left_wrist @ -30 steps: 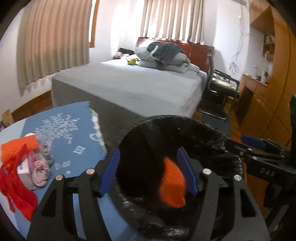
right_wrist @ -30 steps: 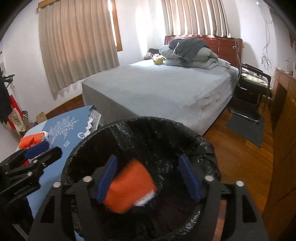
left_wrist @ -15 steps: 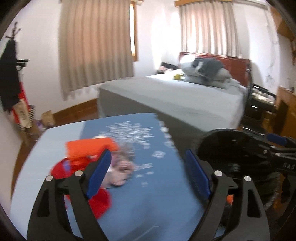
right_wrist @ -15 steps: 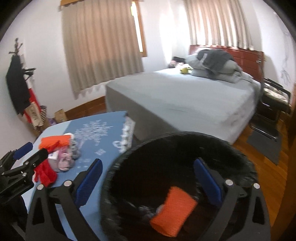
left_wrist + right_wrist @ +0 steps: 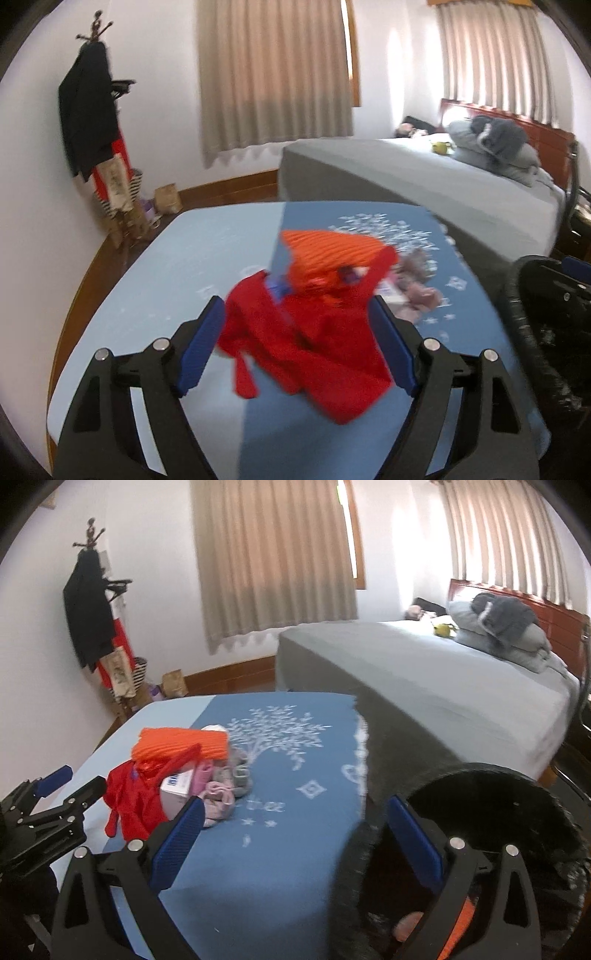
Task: Collect trash
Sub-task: 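Grasp the pink sock with the right tool while the left tool grasps the red cloth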
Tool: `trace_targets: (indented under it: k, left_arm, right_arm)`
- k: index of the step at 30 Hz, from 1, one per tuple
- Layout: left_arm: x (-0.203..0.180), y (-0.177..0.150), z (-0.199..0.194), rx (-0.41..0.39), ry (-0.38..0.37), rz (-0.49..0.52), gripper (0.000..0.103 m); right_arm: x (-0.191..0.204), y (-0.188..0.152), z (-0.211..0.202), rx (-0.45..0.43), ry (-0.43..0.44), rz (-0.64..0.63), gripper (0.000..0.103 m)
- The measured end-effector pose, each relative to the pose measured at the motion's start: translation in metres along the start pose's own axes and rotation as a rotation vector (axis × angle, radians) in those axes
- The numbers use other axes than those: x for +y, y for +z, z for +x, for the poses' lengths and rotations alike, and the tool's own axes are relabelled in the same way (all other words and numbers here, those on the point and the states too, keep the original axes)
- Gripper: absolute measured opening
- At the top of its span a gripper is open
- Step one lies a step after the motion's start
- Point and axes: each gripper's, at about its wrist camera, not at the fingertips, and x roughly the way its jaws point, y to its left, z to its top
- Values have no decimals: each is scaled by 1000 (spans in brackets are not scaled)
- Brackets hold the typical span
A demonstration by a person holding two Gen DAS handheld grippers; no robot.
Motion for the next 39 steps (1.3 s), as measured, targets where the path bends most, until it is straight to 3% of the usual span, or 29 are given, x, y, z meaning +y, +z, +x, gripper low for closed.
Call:
trace_targets:
  k: [8, 18, 22, 26, 34, 35, 36, 39]
  left_arm:
    - [34, -7, 20, 40, 61, -50, 74]
    - [52, -13, 36, 67, 84, -68, 73]
    - [54, -13, 43, 76, 83, -74, 73]
    - [56, -16, 48, 85, 81, -79, 72]
    - [57, -19, 48, 91, 78, -85, 72]
    - [56, -19, 48, 91, 78, -86, 72]
    - [56, -19, 47, 90, 78, -86, 71]
    - [56, -19, 48, 91, 78, -86, 71]
  right_arm:
    - [36, -3, 51, 67, 42, -46, 89]
    - [61, -16, 106, 163, 61, -75, 82]
    - [64, -18, 119, 201, 96, -67, 70]
    - [71, -19, 120, 220, 191, -83, 37]
    - [65, -17, 103, 205, 208, -74, 26]
    - [63, -16, 99, 198, 206, -74, 16]
    - [61, -15, 96, 194, 209, -73, 14]
    - [57, -13, 86, 182, 200, -72, 14]
